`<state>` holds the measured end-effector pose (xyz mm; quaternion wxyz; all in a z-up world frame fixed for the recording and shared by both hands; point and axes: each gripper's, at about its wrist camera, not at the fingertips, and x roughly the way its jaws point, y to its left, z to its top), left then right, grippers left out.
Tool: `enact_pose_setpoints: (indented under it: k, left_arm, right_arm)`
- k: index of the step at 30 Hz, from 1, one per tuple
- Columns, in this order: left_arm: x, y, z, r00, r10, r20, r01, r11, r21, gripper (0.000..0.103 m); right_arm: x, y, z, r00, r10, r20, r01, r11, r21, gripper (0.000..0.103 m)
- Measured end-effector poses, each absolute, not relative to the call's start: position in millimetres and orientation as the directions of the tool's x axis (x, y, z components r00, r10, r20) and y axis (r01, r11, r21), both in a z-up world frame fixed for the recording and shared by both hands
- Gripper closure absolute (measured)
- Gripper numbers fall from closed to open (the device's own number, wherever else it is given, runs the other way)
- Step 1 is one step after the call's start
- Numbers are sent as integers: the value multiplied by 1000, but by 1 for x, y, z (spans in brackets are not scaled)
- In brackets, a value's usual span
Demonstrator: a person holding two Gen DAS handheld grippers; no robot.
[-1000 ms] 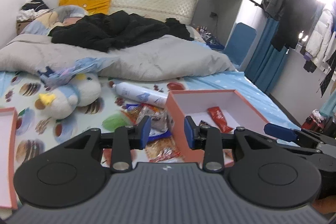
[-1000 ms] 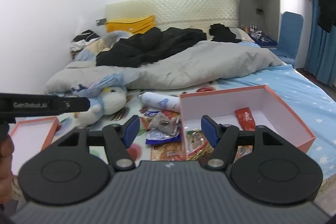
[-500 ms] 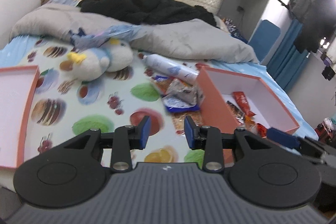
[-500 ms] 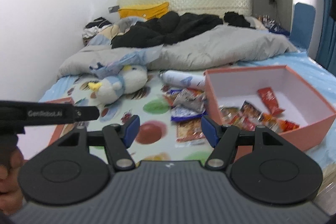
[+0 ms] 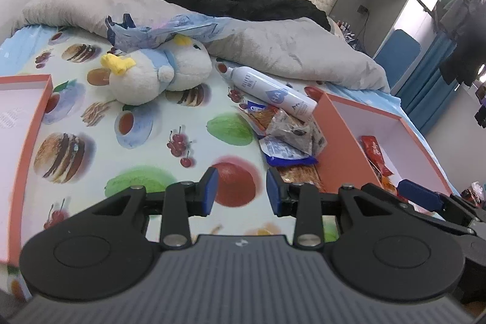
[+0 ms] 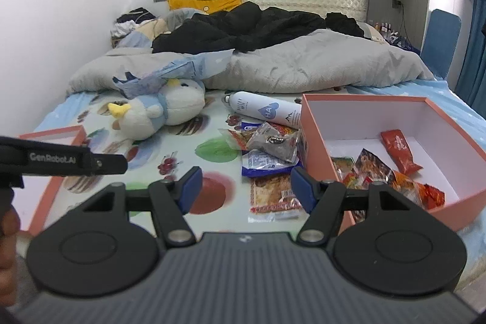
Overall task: Organize snacks
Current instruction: 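Lower both tools toward the packets beside the white spray bottle, then grasp the blue-labelled snack bag with the left tool while the right tool grasps the clear bag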
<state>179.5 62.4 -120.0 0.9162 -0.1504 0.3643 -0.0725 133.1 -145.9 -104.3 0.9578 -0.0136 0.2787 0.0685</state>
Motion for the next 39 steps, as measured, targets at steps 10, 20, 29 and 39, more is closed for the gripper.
enact_pose_setpoints:
  k: [10,20,29,39]
  left_arm:
    - [251,79,-157,731,-273,-626,20,925,-379,54]
    - [331,83,-218,673,-443,-592,40,821,-569,54]
    - [412,64,-262,593,-565,-575,37,732,-681,54]
    - [466,38,-291,551,-591,-590,49,728,-684,55]
  right_arm:
    - [200,-124,-140,835,106,-540,-164,985,-61,37]
    - [269,-115,-195,815,31,-579,-159,972,-172,37]
    - [315,-98,-219,811,-69,-581,-181,915,-361,36]
    - [337,-89,-245,805,-159,-571,-218,817,-534,38]
